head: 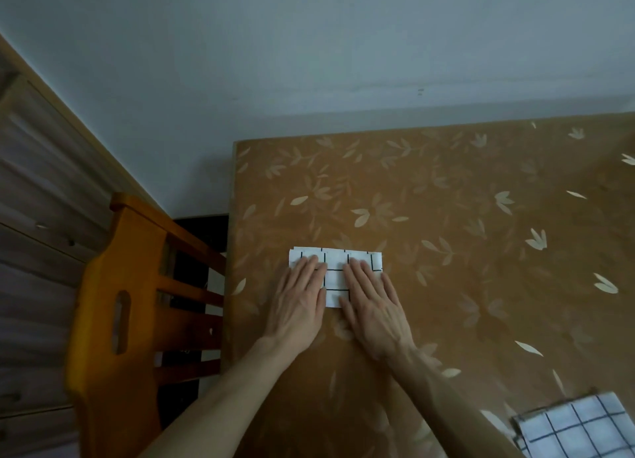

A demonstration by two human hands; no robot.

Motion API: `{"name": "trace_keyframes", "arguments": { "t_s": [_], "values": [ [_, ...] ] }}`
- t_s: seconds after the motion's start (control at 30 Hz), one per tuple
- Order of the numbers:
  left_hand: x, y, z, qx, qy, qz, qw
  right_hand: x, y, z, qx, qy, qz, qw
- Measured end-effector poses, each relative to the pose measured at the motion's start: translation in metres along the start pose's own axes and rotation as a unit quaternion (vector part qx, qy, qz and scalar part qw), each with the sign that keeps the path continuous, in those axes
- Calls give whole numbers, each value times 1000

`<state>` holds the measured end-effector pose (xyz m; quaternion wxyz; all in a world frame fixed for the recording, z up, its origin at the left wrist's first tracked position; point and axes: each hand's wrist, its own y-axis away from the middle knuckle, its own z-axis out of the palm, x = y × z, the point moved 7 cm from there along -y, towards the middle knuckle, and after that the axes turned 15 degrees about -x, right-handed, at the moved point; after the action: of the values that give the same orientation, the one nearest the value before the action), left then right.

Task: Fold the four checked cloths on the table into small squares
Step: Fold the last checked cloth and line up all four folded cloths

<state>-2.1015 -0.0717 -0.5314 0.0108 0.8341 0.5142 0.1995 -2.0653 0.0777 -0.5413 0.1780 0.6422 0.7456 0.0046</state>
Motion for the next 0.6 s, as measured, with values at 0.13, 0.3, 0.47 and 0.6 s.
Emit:
{"name": "trace_keyframes", "arguments": {
  "t_s": [0.13,0.3,0.47,0.6],
  "values": [
    [2,-6,5,-8,-38,1,999,12,0,11,-9,-5,53,999],
    [-2,-9,15,-30,-61,-1,998,11,-1,12,-7,6,56,998],
    [2,-10,18,-39,-93,9,995,9,0,9,6,29,57,998],
    [5,-11,19,-49,-123,4,991,-10,-6,1,15,86,-6,996]
  ]
}}
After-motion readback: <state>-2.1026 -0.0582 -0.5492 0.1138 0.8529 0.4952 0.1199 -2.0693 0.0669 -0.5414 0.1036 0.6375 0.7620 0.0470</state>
